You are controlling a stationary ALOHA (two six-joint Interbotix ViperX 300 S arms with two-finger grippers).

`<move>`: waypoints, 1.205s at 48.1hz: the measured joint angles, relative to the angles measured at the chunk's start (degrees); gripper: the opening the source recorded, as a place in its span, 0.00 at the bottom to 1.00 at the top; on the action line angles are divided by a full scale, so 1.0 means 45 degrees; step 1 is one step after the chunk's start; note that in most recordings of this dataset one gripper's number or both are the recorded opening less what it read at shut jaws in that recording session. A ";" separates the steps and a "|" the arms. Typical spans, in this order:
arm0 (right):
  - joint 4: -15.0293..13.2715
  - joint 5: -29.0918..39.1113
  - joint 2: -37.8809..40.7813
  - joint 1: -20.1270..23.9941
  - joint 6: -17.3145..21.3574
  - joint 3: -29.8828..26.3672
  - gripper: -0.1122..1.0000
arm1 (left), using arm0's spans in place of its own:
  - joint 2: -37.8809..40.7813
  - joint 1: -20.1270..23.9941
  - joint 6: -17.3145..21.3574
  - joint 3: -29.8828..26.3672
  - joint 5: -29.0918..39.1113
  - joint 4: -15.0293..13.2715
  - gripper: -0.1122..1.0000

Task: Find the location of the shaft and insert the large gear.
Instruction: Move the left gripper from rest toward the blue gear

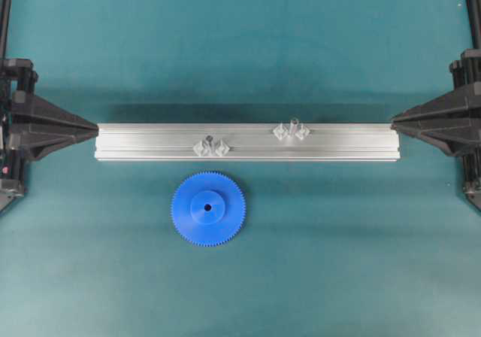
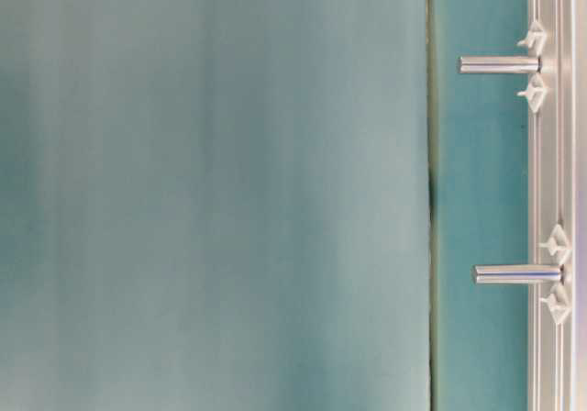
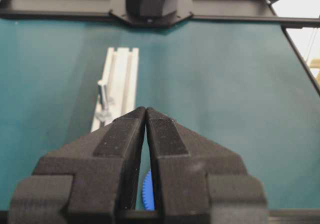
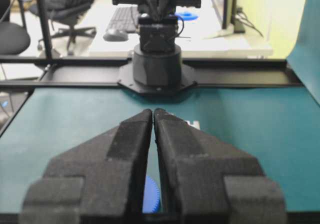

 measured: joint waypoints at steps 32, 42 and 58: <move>0.0508 0.5137 0.1250 0.0117 0.1094 -0.1074 0.14 | 0.2734 -0.0449 -0.0898 -0.2754 0.3926 0.0117 0.10; 0.0527 0.6348 0.2441 0.0117 0.1230 -0.1289 0.14 | 0.4980 -0.0527 -0.0918 -0.4004 0.5566 0.0137 0.10; 0.0527 0.8320 0.3574 0.0078 0.1270 -0.1758 0.14 | 0.7754 -0.0859 -0.0898 -0.5488 0.6777 0.0137 0.10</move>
